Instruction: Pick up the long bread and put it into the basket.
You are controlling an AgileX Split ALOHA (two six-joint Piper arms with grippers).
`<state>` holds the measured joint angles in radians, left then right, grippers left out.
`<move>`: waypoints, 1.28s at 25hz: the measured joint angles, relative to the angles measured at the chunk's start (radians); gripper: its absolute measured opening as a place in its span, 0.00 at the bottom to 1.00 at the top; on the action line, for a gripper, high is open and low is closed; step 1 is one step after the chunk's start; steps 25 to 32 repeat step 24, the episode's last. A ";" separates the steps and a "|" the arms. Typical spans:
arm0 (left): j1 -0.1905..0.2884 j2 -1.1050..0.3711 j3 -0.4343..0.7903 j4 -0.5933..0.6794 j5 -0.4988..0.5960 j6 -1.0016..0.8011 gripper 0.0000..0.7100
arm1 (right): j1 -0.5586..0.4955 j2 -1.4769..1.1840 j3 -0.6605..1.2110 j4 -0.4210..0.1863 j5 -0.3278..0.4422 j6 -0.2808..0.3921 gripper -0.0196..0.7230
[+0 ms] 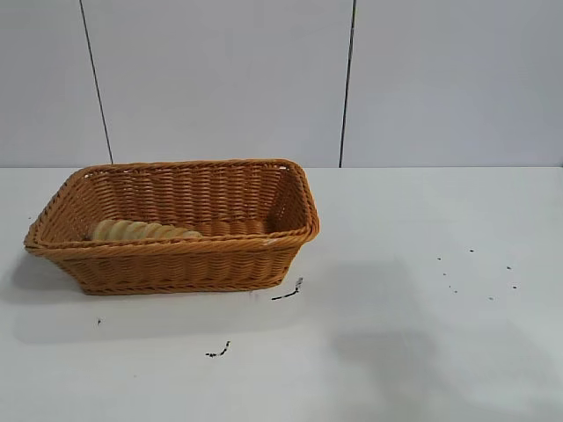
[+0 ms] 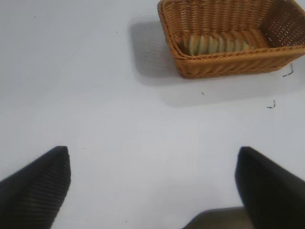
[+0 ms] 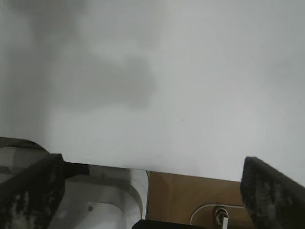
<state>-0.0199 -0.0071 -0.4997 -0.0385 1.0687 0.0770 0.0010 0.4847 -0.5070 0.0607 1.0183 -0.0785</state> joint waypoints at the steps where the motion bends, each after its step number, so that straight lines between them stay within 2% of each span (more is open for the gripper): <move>1: 0.000 0.000 0.000 0.000 0.000 0.000 0.97 | 0.000 -0.041 0.000 0.000 -0.002 0.000 0.95; 12: 0.000 0.000 0.000 0.000 0.000 0.000 0.97 | 0.000 -0.472 0.001 0.001 -0.006 0.001 0.95; 32: 0.000 0.000 0.000 0.000 0.000 0.000 0.97 | 0.004 -0.489 0.001 0.005 -0.006 0.003 0.95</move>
